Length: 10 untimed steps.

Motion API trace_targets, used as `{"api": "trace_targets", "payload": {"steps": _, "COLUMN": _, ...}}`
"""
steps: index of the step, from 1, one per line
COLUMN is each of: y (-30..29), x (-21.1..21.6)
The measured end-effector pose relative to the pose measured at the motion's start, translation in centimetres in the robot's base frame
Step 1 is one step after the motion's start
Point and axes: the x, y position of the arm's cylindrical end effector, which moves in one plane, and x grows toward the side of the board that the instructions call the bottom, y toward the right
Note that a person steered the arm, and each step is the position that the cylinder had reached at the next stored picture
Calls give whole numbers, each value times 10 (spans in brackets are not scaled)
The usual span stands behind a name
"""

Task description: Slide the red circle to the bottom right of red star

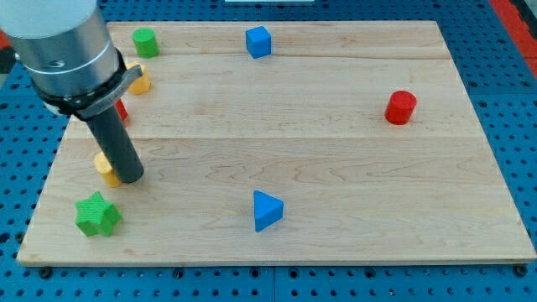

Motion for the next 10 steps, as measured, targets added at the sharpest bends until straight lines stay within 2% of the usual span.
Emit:
{"api": "trace_targets", "payload": {"steps": 2, "y": -2, "x": -2}}
{"api": "trace_targets", "payload": {"steps": 3, "y": 37, "x": -2}}
{"api": "trace_targets", "payload": {"steps": 7, "y": 378, "x": -8}}
{"api": "trace_targets", "payload": {"steps": 8, "y": 449, "x": -42}}
{"api": "trace_targets", "payload": {"steps": 9, "y": 470, "x": -91}}
{"api": "trace_targets", "payload": {"steps": 10, "y": 444, "x": -120}}
